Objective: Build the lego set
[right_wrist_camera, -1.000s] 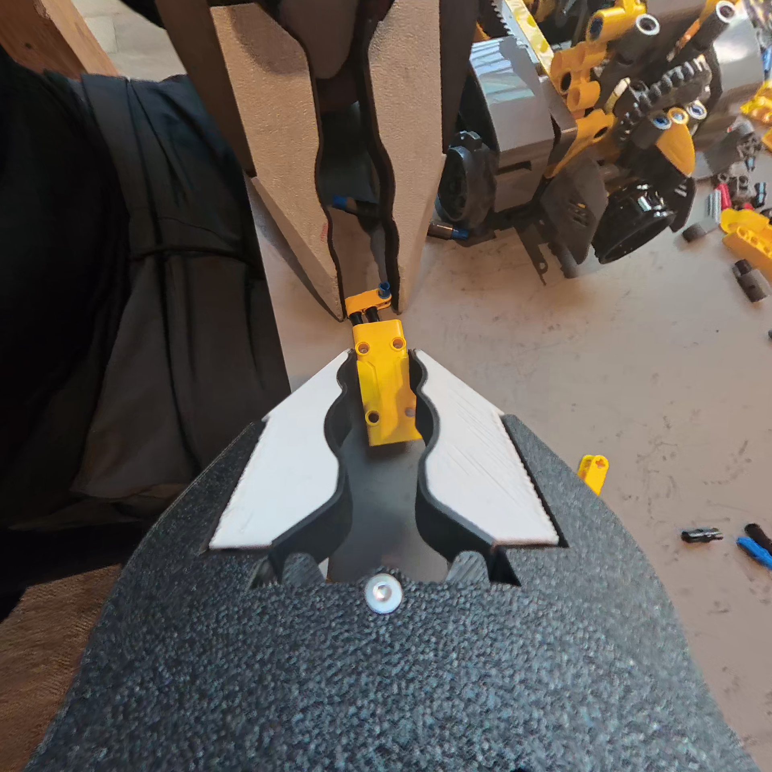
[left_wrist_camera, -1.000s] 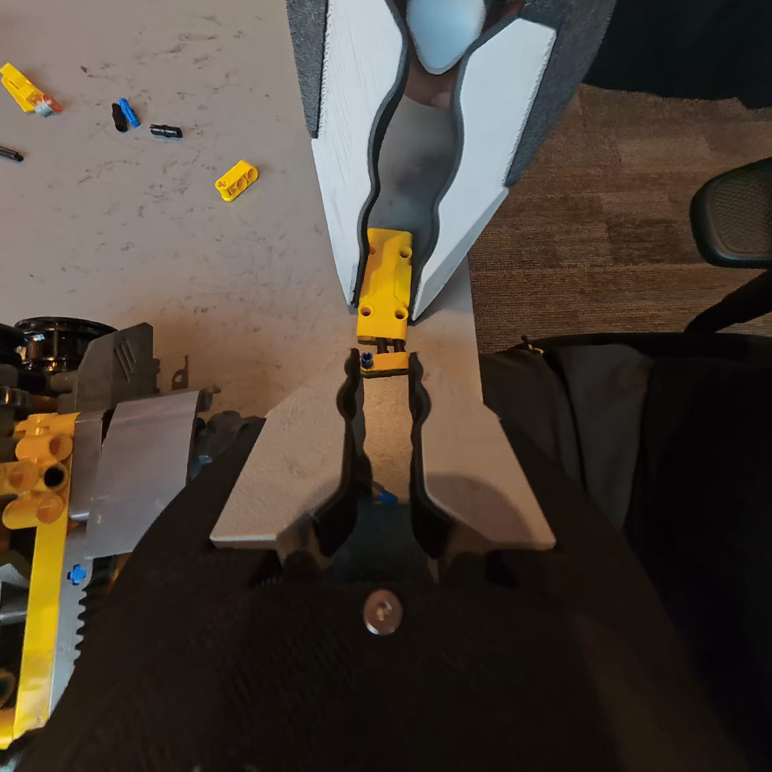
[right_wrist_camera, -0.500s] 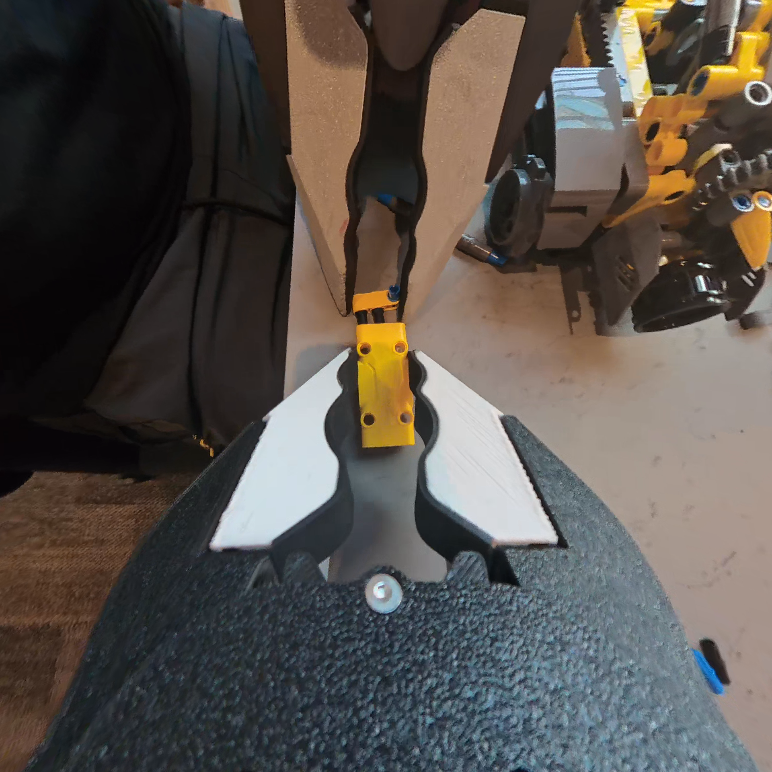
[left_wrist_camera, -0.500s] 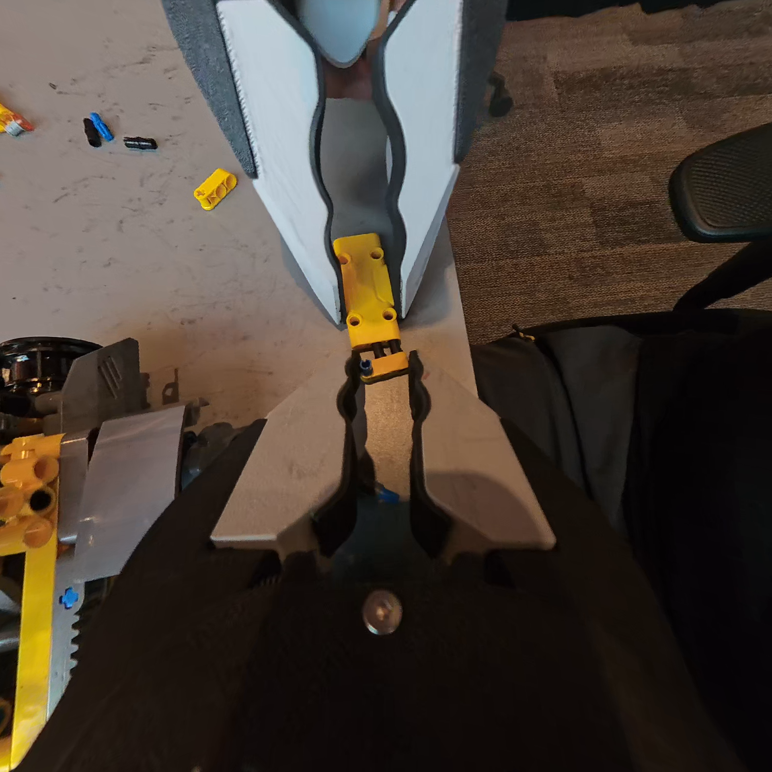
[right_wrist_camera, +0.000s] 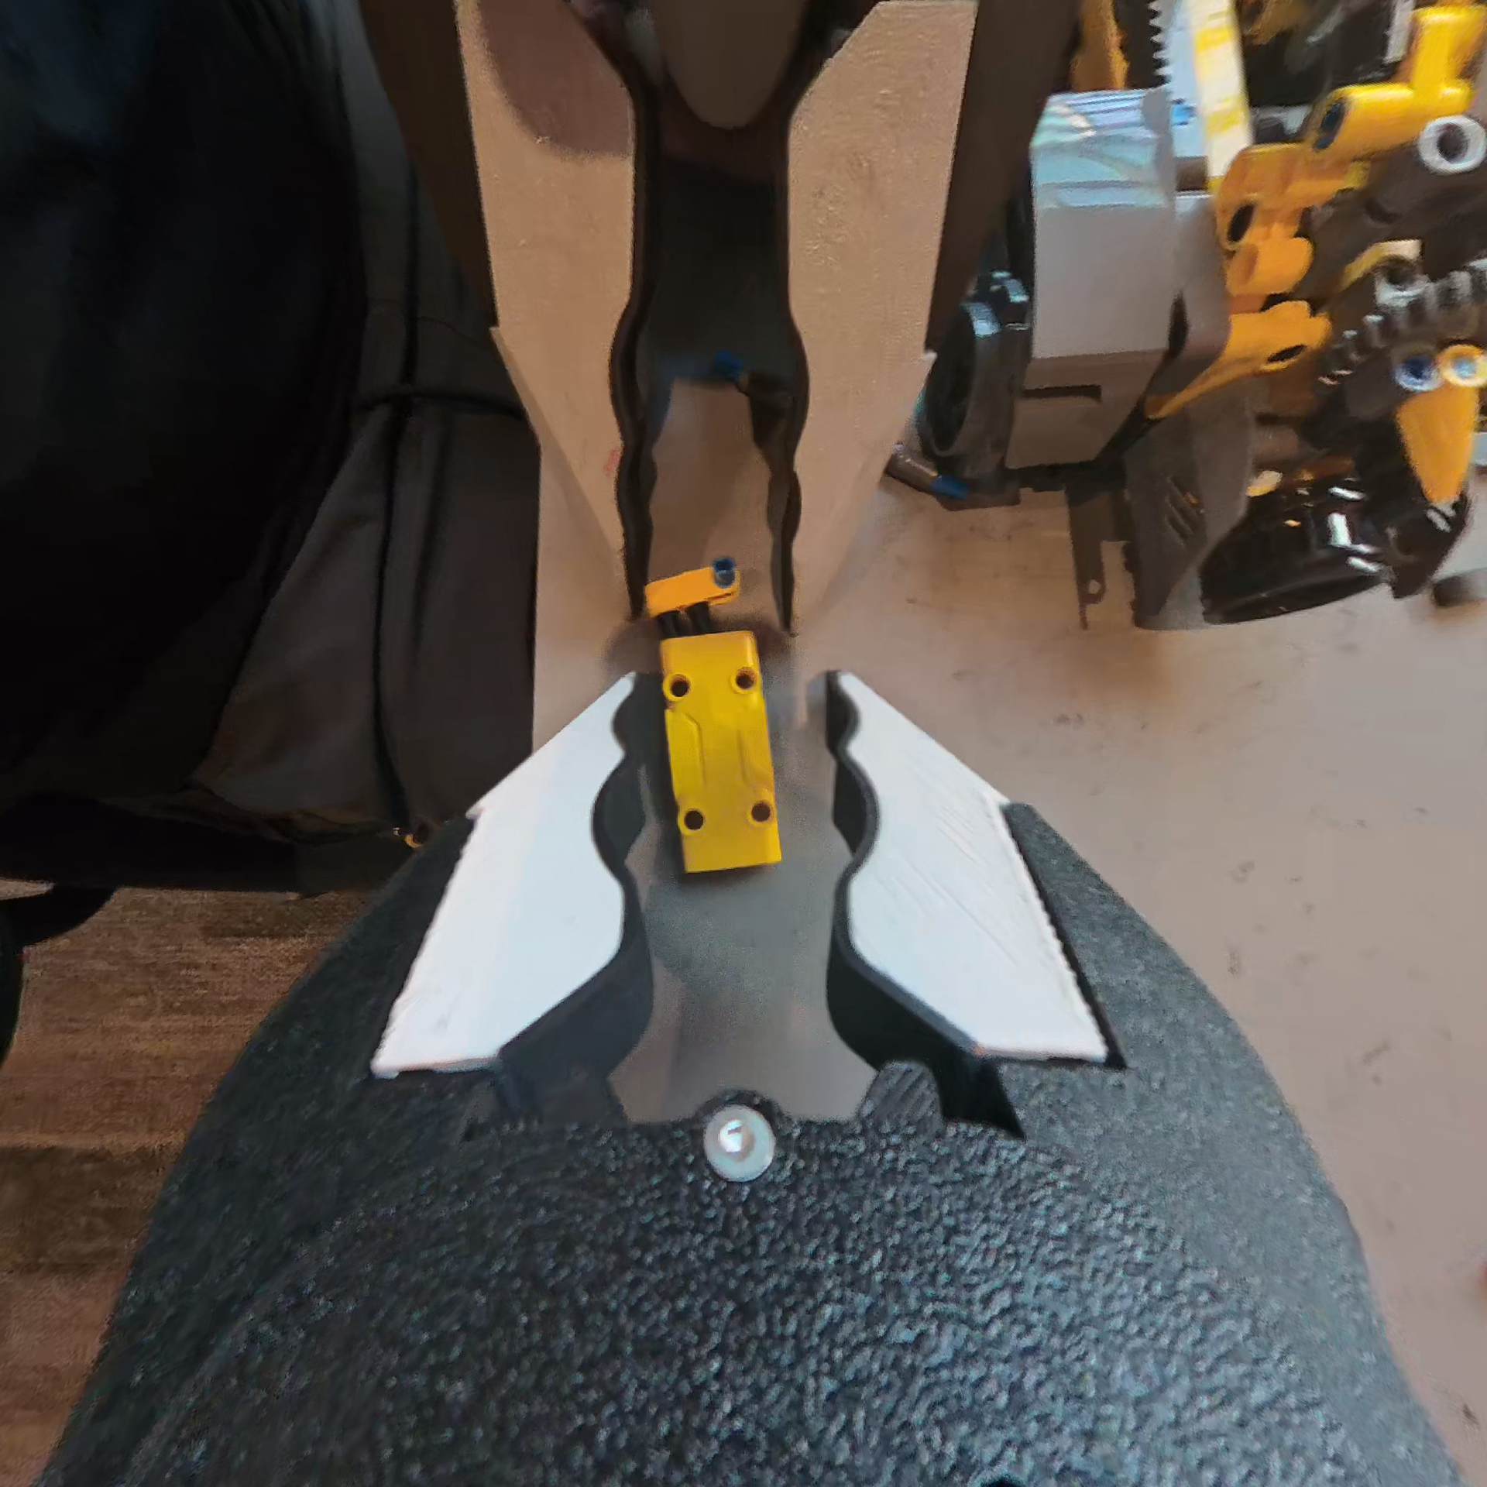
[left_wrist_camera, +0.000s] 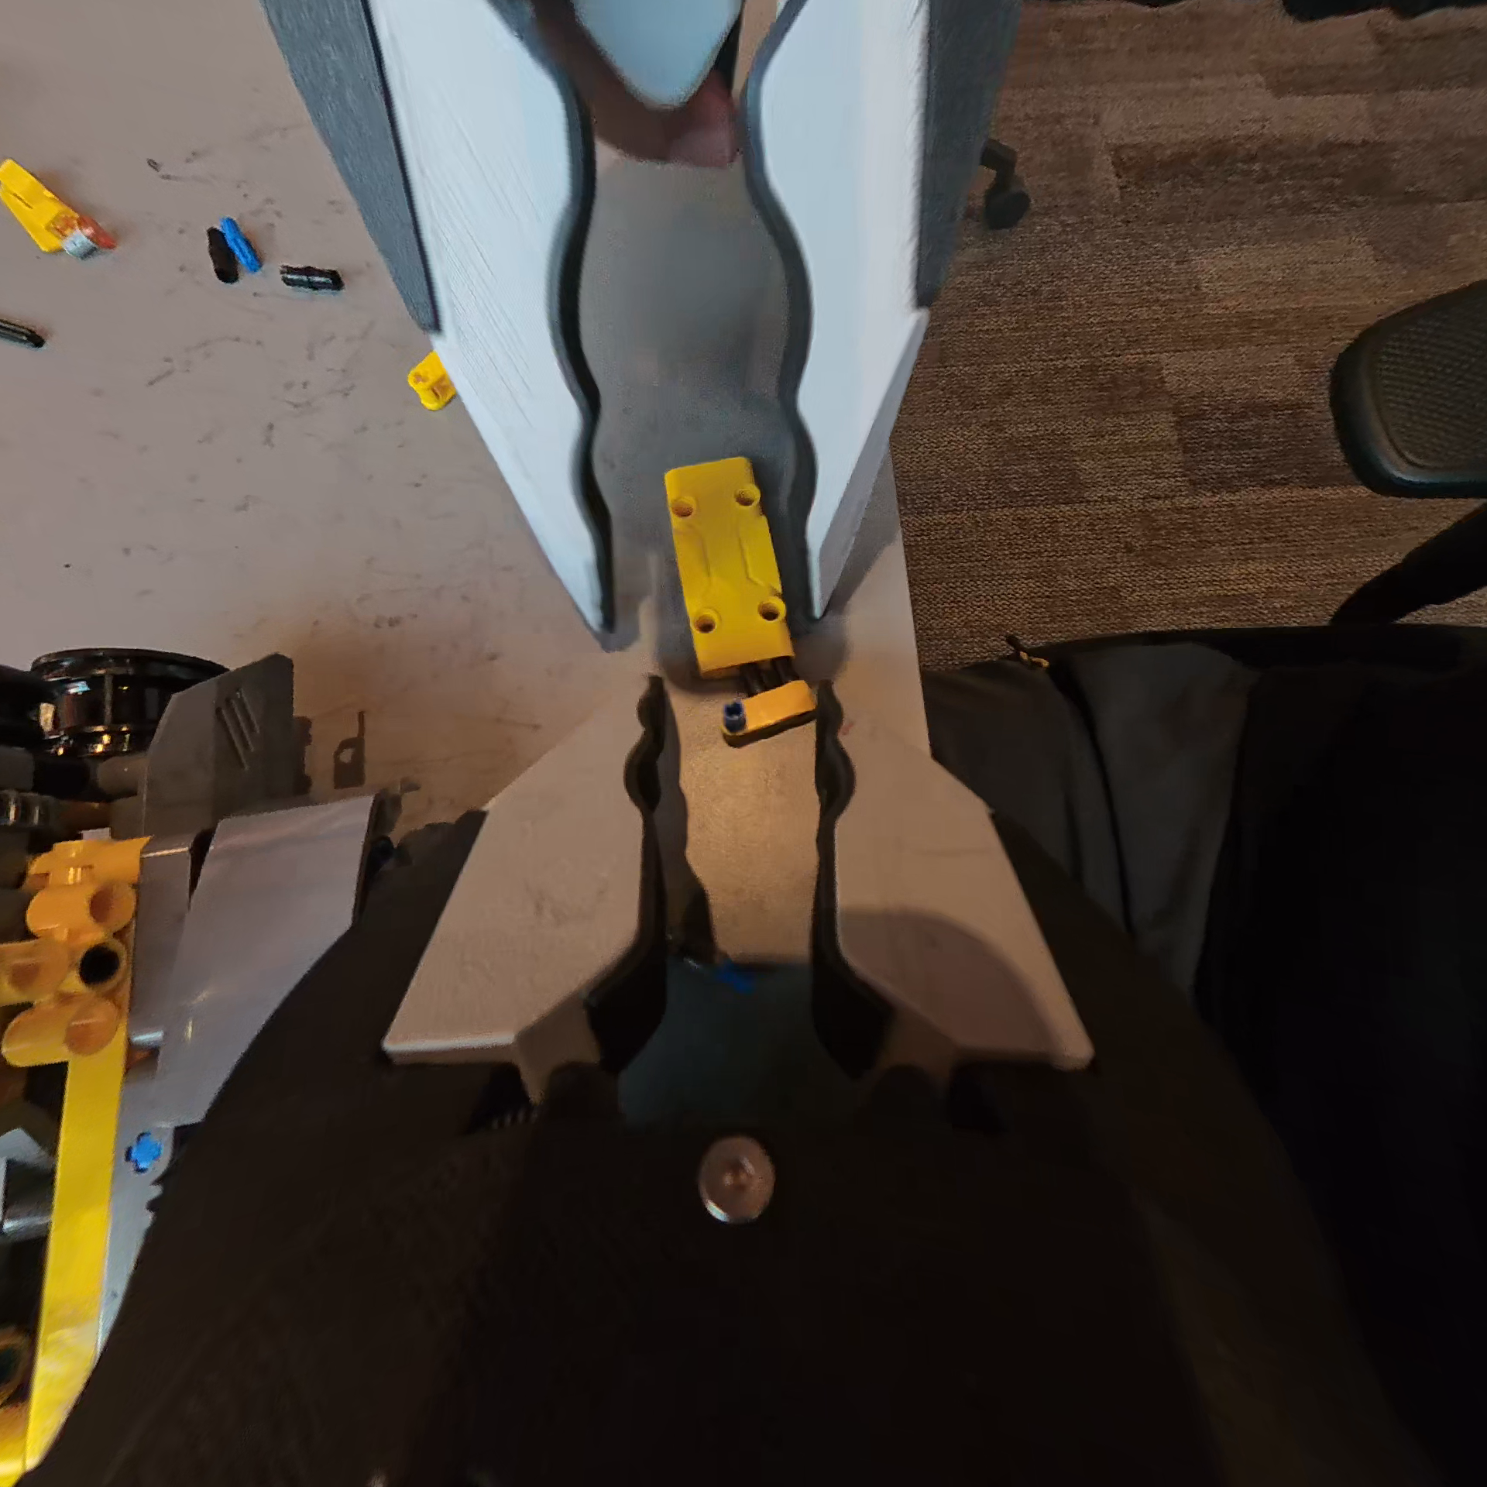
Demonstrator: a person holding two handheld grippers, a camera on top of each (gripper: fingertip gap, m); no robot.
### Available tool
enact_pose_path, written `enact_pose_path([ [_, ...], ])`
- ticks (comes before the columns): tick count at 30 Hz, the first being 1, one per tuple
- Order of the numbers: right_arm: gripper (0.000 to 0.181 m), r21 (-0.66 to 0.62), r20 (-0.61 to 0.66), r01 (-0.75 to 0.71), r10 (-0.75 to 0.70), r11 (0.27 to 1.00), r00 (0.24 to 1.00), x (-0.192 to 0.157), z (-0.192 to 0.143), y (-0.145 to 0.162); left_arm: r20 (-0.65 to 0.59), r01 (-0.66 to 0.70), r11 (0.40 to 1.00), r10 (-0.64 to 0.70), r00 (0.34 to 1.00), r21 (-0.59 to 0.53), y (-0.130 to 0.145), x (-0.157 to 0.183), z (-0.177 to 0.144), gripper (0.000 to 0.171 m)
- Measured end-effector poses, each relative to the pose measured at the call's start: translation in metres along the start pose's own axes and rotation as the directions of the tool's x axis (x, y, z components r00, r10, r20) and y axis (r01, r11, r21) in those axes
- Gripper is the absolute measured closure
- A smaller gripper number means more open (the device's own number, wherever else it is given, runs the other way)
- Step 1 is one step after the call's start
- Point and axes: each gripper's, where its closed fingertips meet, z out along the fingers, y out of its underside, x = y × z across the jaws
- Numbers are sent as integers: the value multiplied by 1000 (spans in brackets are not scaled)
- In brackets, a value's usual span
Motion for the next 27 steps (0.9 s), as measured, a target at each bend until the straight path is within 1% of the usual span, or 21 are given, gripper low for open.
enact_pose_path([
  [1,132,11,-24,-28,29,1000,999,1,-4,-2,0,4,1000,-4,1000,-5,0,0,0,133],
  [4,124,88,-96,-135,143,987,985,1,-25,-6,5,-2,1000,2,1000,-11,3,3,-3,128],
  [6,128,144,-142,-216,236,966,961,-2,-39,1,26,-25,1000,25,999,-16,5,2,-7,129],
  [7,129,180,-144,-255,282,950,948,-7,-44,4,33,-37,999,37,999,-18,6,2,-8,129],
  [8,133,215,-152,-298,333,930,931,-9,-47,8,35,-46,999,46,998,-21,7,1,-10,129],
  [9,137,229,-171,-345,387,910,906,-8,-47,14,31,-51,998,52,998,-25,8,1,-11,129],
  [12,140,250,-195,-494,543,833,817,-5,-43,33,16,-57,998,58,998,-41,9,1,-11,130],
  [14,139,295,-137,-544,598,785,790,-9,-39,27,19,-72,996,73,997,-52,8,-1,-10,132],
  [15,139,305,-135,-563,620,768,773,-8,-37,25,21,-78,995,79,997,-55,8,-3,-10,133],
  [17,136,296,-146,-575,631,763,762,-7,-32,24,7,-73,995,73,997,-63,7,-2,-8,137],
  [19,139,296,-170,-550,609,781,774,-7,-29,21,3,-74,995,74,997,-70,7,-1,-8,143],
  [22,140,273,-162,-546,597,792,786,-7,-23,21,-15,-99,993,98,995,-70,7,2,-7,154],
  [24,140,272,-146,-544,593,794,792,-5,-22,20,-29,-115,991,113,993,-70,7,5,-7,158],
  [27,145,254,-131,-541,583,802,802,0,-20,21,-52,-122,990,118,992,-70,7,7,-6,159],
])
